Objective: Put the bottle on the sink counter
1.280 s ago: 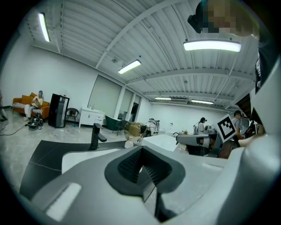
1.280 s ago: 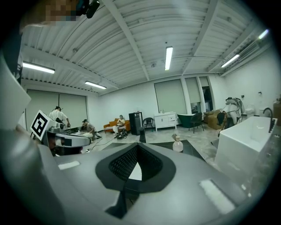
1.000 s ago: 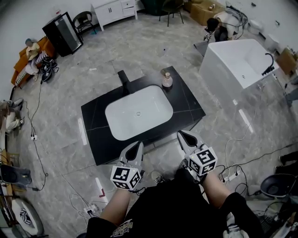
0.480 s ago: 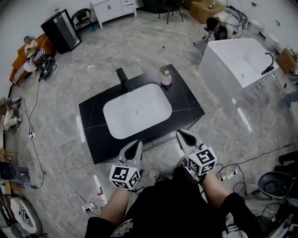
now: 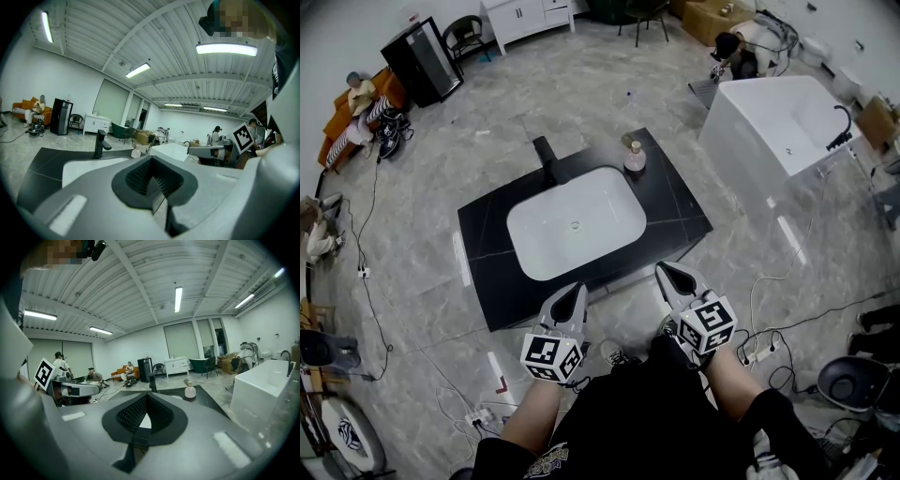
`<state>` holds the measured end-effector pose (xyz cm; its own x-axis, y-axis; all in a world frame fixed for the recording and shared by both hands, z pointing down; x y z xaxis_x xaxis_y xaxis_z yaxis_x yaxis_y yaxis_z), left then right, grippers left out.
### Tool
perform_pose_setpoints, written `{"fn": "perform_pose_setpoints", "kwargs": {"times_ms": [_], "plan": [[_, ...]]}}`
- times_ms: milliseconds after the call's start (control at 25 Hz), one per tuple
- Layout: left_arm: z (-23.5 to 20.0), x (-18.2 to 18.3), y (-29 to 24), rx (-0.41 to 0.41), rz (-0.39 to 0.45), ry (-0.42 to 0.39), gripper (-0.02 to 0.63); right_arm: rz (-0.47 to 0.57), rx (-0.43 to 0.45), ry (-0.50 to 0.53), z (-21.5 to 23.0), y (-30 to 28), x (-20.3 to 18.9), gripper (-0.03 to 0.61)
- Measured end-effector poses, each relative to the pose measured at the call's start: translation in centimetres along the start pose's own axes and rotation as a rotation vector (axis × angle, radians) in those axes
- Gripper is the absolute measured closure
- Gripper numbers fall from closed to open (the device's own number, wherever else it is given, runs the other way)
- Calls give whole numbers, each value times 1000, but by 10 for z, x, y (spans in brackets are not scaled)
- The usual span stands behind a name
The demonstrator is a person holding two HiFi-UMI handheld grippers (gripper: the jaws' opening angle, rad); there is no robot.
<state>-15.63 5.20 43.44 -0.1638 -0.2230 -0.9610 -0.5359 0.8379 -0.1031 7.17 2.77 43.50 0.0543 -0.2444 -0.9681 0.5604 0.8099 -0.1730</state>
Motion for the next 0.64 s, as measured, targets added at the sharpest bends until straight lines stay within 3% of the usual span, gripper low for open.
{"fn": "perform_pose_setpoints", "kwargs": {"times_ms": [640], "plan": [[3, -2, 3, -2, 0, -2, 614, 1, 2, -11, -1, 1, -4, 552]]}}
Point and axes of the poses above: the fingertips, and each gripper's own axes: y backward along the fingers, z to its right, x out of its top, the point moved 6 cm from there along y, backward along the fingers, and after that the axes turned 7 degrees about z, right-handed, at the moved point
